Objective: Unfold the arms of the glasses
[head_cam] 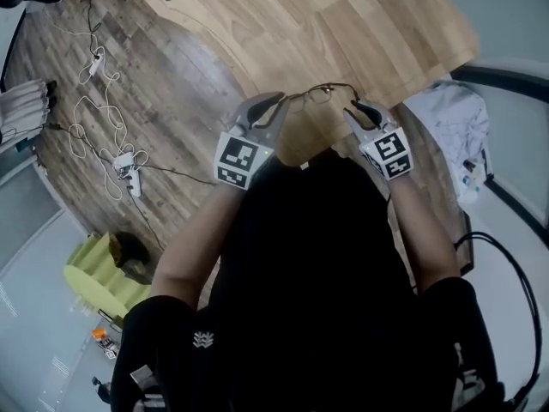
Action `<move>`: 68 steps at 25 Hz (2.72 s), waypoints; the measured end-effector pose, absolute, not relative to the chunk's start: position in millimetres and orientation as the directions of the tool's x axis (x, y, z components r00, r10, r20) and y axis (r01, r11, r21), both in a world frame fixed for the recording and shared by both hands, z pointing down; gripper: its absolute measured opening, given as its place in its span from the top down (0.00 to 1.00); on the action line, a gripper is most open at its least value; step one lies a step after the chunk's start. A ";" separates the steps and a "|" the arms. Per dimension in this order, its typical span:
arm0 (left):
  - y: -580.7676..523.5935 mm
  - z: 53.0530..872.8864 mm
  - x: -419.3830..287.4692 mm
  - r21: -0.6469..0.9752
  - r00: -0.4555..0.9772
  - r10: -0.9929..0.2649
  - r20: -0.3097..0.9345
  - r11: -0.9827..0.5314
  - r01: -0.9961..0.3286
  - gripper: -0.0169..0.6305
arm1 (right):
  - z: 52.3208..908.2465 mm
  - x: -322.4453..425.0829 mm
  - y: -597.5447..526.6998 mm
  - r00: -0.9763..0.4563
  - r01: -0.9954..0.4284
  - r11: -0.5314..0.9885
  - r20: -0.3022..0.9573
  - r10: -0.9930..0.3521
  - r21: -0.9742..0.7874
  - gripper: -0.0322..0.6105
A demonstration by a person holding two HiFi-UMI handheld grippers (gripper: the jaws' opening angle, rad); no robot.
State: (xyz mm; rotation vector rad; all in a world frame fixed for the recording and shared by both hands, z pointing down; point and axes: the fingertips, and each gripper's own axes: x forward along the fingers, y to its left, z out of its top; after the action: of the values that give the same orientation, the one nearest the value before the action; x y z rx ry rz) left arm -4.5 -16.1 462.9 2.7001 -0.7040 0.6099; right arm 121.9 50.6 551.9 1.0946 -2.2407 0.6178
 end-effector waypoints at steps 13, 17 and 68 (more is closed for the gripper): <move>-7.6 542.5 40.9 0.189 0.797 -0.088 0.598 -0.951 -0.246 0.81 | 541.6 112.1 64.3 -0.365 -0.919 0.372 0.636 -0.680 -0.130 0.82; -8.7 566.5 43.1 0.177 0.758 -0.044 0.651 -0.962 -0.208 0.81 | 548.7 112.5 67.0 -0.337 -0.938 0.310 0.639 -0.692 -0.159 0.82; 16.1 535.5 16.9 0.183 0.882 -0.002 0.472 -0.978 -0.100 0.94 | 499.5 55.9 17.0 -0.512 -0.858 0.441 0.521 -0.683 -0.264 0.85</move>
State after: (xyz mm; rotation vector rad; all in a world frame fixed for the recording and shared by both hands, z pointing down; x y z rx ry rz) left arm 16.9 16.1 535.5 2.8489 -0.0780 0.7146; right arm 55.9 17.0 499.5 1.3158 -2.3603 0.7228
